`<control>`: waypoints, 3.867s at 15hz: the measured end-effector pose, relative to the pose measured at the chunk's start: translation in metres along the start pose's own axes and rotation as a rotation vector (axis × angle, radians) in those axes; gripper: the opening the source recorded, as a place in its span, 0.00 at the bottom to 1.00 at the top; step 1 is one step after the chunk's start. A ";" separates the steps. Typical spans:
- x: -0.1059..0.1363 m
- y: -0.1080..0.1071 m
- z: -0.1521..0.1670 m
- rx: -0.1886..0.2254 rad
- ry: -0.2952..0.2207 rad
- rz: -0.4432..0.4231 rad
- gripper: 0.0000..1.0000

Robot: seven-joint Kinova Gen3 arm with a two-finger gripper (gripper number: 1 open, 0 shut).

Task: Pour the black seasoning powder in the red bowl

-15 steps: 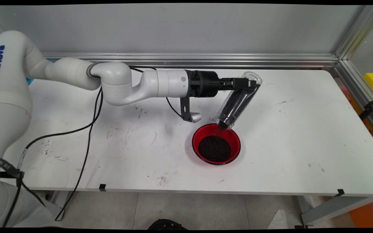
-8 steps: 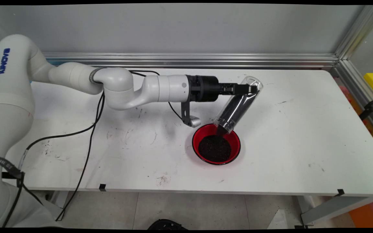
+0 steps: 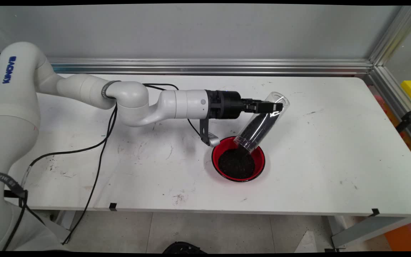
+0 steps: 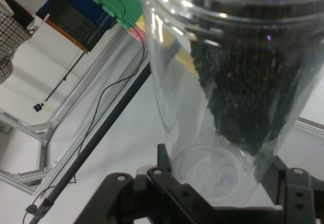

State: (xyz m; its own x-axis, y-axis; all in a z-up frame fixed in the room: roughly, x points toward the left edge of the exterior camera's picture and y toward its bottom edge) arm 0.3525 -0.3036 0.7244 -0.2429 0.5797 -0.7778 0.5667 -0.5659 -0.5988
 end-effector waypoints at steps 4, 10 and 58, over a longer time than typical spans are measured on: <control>0.005 0.002 0.002 0.007 -0.001 0.016 0.00; 0.009 0.005 0.006 0.017 -0.012 0.035 0.00; 0.002 -0.006 -0.003 0.104 -0.048 0.138 0.00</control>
State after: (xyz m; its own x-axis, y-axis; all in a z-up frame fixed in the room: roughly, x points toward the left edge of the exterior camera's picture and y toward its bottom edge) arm 0.3513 -0.2969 0.7266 -0.2071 0.4656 -0.8604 0.5134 -0.6969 -0.5007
